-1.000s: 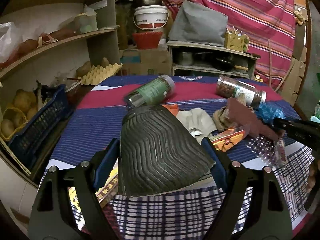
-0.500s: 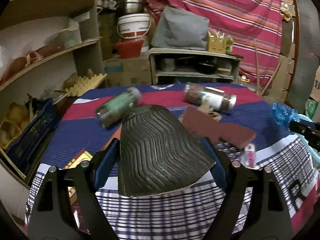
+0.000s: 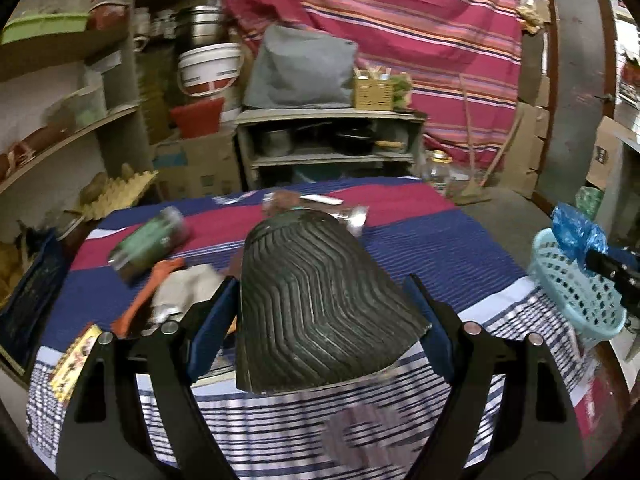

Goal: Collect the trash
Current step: 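Carry both items over the basket and open the left tool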

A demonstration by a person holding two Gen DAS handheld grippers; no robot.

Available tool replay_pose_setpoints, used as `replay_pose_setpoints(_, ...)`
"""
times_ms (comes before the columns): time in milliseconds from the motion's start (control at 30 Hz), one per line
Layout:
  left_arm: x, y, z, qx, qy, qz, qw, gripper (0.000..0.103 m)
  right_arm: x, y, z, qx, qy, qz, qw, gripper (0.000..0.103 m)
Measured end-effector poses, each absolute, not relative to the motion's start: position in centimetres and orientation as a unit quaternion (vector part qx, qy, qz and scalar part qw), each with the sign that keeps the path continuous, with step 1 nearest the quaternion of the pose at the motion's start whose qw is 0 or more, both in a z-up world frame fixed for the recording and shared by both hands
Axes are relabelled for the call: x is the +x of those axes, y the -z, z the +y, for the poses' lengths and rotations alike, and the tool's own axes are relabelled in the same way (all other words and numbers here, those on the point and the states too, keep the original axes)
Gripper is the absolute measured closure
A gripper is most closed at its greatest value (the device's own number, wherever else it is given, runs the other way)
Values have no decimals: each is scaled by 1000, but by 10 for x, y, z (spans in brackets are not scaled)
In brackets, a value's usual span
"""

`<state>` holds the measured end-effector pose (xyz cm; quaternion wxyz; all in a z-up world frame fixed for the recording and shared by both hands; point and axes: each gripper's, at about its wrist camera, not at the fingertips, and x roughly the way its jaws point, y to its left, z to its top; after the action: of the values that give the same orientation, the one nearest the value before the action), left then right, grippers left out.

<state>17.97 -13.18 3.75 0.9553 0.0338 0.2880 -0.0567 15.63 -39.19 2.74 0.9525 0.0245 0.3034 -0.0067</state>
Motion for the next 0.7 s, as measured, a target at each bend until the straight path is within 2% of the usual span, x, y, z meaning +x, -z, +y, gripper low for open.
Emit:
replay_pose_setpoints(433,184,-36,-260,67,141,268,951,22,131,-17,-491,44,78,296,951,72)
replay_pose_setpoints(700,187,-17,-345,84,199,274,937,22,127,-3,-537,58,101,302,946,72)
